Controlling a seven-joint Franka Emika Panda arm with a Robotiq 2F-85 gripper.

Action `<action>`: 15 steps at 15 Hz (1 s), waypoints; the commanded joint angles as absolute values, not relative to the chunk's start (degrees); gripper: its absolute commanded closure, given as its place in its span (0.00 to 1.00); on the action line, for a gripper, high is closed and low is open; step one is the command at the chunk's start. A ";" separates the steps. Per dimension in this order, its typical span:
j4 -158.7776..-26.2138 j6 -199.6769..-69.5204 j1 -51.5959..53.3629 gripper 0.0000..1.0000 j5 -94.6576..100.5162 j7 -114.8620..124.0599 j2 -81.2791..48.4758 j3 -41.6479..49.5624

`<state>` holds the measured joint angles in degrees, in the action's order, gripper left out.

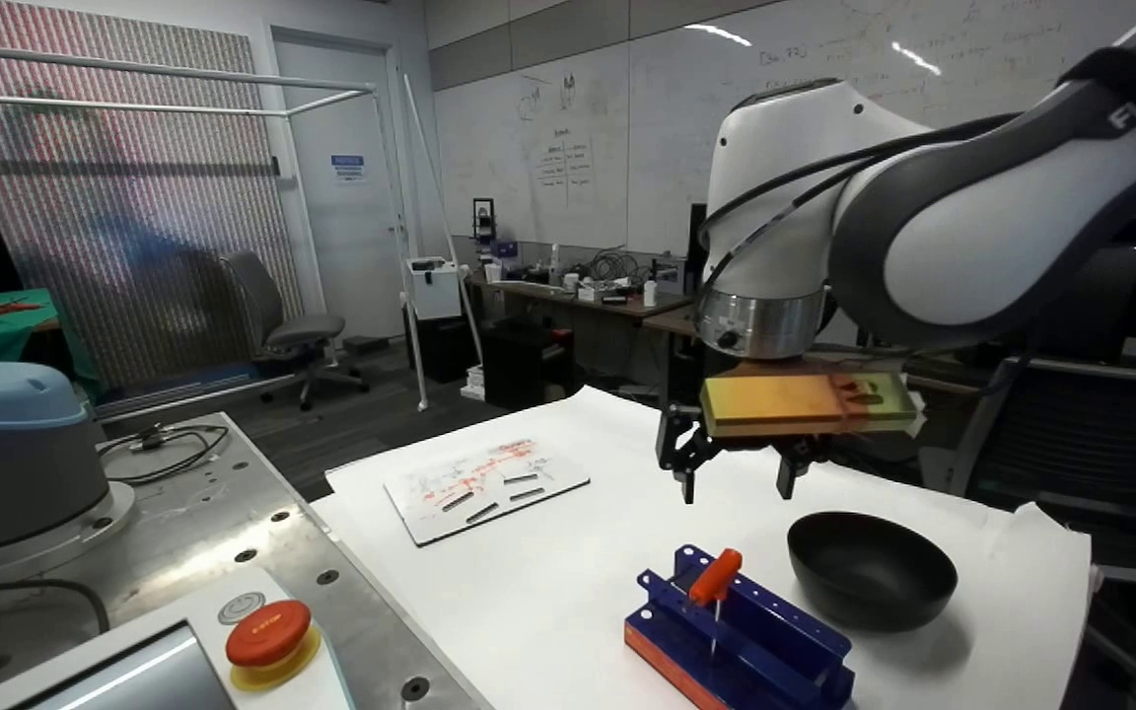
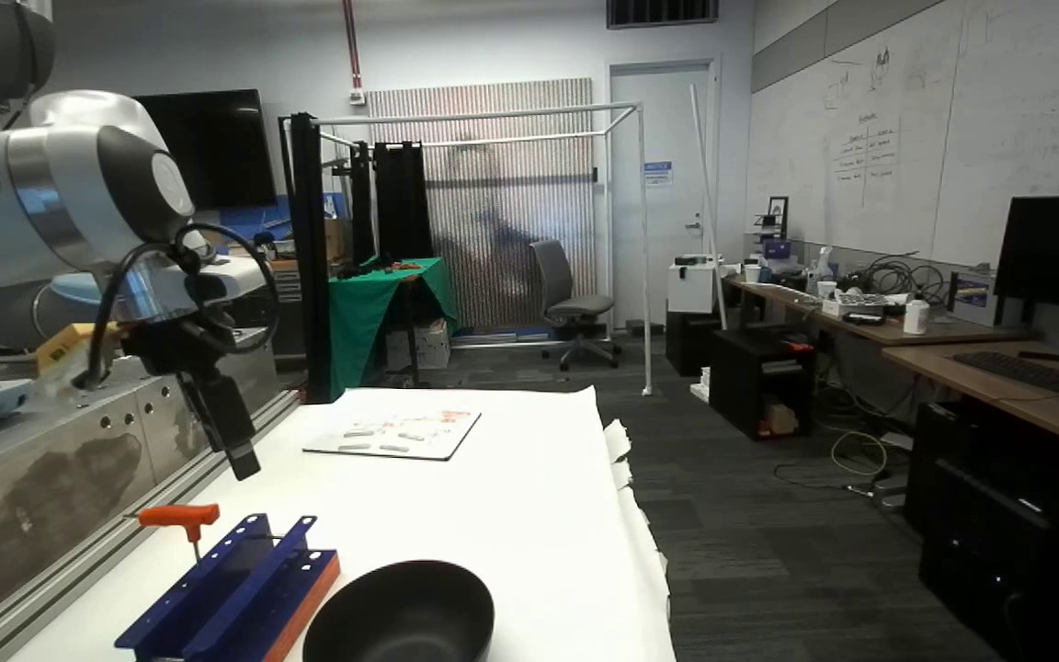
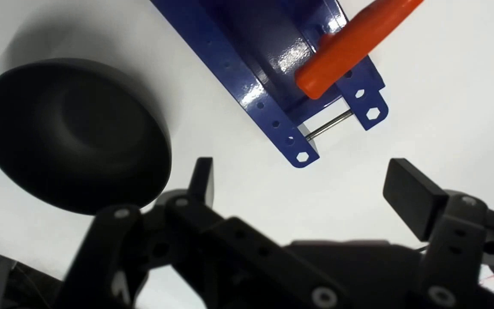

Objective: Put the red object in the bowl

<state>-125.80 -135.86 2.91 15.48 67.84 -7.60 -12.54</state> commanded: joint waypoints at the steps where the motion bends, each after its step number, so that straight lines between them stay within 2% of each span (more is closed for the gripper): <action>1: -119.98 -134.04 7.98 0.00 15.67 73.87 -14.10 -8.85; 9: -121.86 -136.00 12.16 0.00 9.61 77.81 -17.07 -5.72; 10: -122.19 -136.28 12.44 0.17 9.45 78.31 -16.94 -5.54; 15: -122.92 -136.47 14.03 0.58 10.38 81.38 -15.99 -5.32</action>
<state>-121.93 -135.54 12.02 10.32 78.98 -17.54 -6.55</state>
